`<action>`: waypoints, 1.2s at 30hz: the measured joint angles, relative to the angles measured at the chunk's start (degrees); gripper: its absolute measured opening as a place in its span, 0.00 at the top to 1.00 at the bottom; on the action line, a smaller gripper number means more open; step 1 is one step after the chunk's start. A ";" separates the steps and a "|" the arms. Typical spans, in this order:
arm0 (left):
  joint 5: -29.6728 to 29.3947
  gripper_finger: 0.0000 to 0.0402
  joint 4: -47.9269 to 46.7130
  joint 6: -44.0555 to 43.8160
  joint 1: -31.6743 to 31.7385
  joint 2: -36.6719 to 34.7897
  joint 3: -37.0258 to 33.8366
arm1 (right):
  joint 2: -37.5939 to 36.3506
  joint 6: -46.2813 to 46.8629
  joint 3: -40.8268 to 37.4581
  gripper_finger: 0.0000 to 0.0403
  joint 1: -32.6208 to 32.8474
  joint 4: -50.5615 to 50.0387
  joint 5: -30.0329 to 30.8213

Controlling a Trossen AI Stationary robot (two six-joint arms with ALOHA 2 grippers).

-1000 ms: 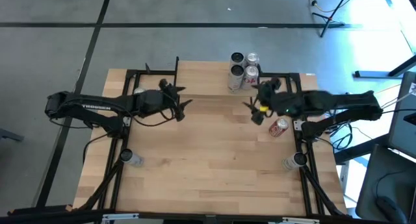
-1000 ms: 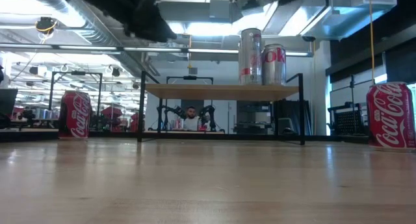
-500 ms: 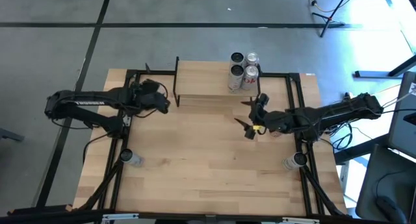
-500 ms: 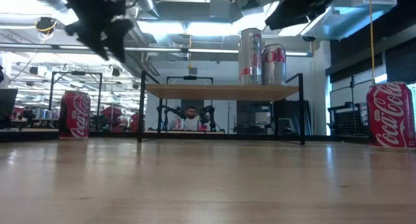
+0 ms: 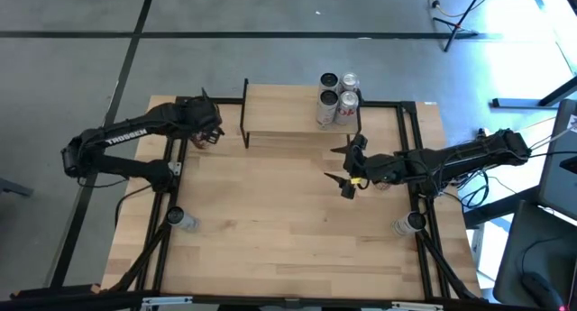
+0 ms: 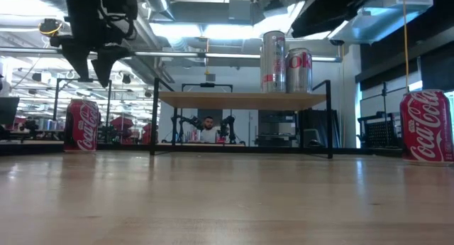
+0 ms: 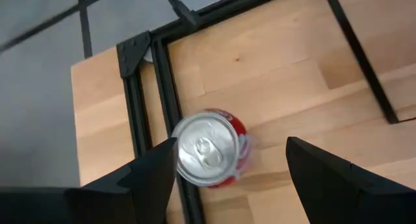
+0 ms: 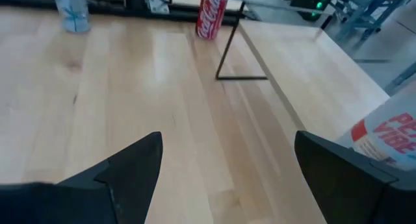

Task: Place canned beverage on shelf
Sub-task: Put the left black-red soda can on the shelf

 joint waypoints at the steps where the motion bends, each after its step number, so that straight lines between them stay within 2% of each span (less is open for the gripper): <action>1: 0.52 0.33 0.22 1.91 1.17 0.04 0.00 | 0.02 0.31 -0.01 0.16 0.00 0.46 -0.01; 7: 4.69 0.33 0.79 7.93 7.17 0.04 -0.15 | 0.01 1.44 0.00 0.16 0.00 -0.25 -0.09; 14: 10.93 0.33 4.01 14.73 13.44 0.10 -3.48 | 1.39 3.38 0.00 0.16 0.00 -1.63 -3.81; 17: 11.25 0.33 4.28 16.05 15.01 0.27 -5.11 | 1.57 5.02 0.00 0.16 -0.02 -4.18 -6.01; 22: 12.47 0.33 6.78 18.86 17.42 0.28 -7.50 | 1.53 6.22 0.00 0.16 -0.07 -4.12 -5.49; 36: 12.30 0.33 8.55 20.44 18.23 0.08 -9.77 | 1.53 6.09 0.00 0.16 -0.04 -4.16 -5.40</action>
